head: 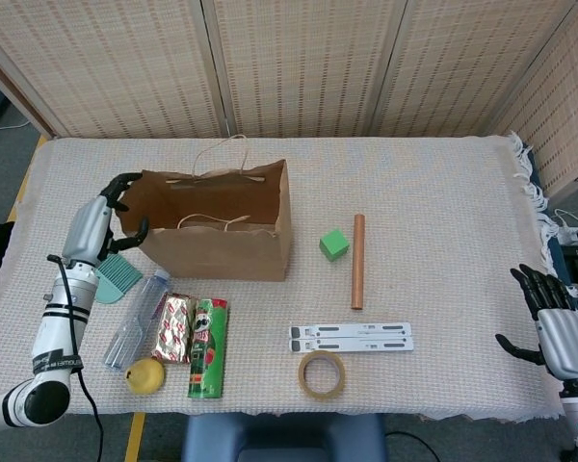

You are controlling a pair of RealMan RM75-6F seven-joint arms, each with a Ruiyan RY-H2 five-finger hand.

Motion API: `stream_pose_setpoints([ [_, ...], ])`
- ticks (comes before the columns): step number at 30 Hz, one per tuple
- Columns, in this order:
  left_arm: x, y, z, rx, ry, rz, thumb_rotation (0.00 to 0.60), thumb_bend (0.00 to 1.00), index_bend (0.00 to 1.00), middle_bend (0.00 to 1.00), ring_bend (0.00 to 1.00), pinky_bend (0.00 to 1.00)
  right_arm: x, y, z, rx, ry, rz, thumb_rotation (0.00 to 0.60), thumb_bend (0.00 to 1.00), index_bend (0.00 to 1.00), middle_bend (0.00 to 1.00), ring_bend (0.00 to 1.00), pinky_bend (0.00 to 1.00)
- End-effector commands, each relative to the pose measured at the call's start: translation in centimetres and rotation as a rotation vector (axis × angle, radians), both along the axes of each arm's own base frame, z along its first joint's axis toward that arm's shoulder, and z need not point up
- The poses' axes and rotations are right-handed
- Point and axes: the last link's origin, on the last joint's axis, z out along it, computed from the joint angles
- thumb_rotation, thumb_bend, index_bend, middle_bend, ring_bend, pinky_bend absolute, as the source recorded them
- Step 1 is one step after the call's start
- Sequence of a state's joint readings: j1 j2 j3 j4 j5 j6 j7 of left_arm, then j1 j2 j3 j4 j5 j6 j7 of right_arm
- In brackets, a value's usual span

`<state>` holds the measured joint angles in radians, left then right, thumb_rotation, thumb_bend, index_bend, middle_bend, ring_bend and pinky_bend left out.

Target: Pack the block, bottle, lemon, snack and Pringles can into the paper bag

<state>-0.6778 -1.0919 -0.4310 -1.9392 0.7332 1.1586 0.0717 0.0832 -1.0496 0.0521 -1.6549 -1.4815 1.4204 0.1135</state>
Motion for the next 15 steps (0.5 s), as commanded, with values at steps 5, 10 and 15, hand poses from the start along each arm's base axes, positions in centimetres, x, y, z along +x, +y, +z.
stream_pose_setpoints([
  [5,-9.2,-5.7,2.7,0.039,0.062,0.195,0.6,0.57,0.48,0.53,0.51,0.62,0.0,0.0,0.0,0.0,0.0,-0.002,0.6,0.09,0.0,0.0,0.0,0.03],
  [10,-12.4,-8.4,2.6,-0.03,0.157,0.176,0.6,0.57,0.47,0.52,0.51,0.61,-0.1,-0.1,-0.1,-0.002,0.006,-0.005,0.6,0.09,0.0,0.0,0.0,0.03],
  [15,-11.9,-8.3,2.3,-0.045,0.119,0.121,0.6,0.56,0.46,0.5,0.49,0.6,0.0,-0.2,-0.3,-0.004,0.012,-0.004,0.6,0.09,0.0,0.0,0.0,0.03],
])
